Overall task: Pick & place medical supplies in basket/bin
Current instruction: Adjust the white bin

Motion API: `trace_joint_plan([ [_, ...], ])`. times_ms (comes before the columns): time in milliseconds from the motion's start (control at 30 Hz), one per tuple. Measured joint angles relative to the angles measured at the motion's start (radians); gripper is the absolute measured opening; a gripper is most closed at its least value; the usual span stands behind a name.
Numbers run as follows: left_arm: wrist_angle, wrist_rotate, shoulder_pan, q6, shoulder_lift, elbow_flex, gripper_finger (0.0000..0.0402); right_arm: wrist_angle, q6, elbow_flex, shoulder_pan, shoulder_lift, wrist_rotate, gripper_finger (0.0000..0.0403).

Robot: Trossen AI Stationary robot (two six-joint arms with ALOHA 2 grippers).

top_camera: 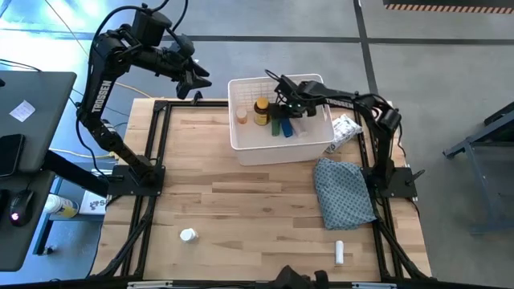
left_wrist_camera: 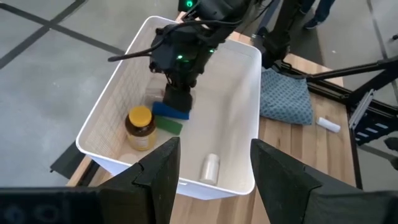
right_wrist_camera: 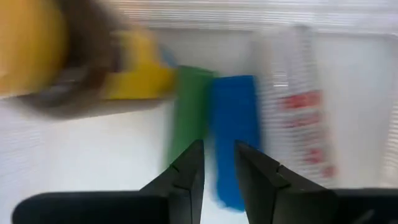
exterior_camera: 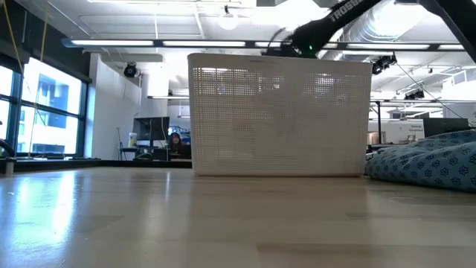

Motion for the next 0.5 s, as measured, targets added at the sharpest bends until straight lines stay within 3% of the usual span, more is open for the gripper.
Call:
trace_joint_plan([
  [233,0.019,-0.008,0.000,-0.009,0.000,0.000,0.0227,-0.022,-0.024,0.181,0.075,-0.002,-0.003,0.0078],
  [500,-0.006,-0.015,0.000,-0.035,-0.001,0.000,0.0227,-0.264,0.039,0.586,0.242,-0.005,-0.028,0.0078],
])
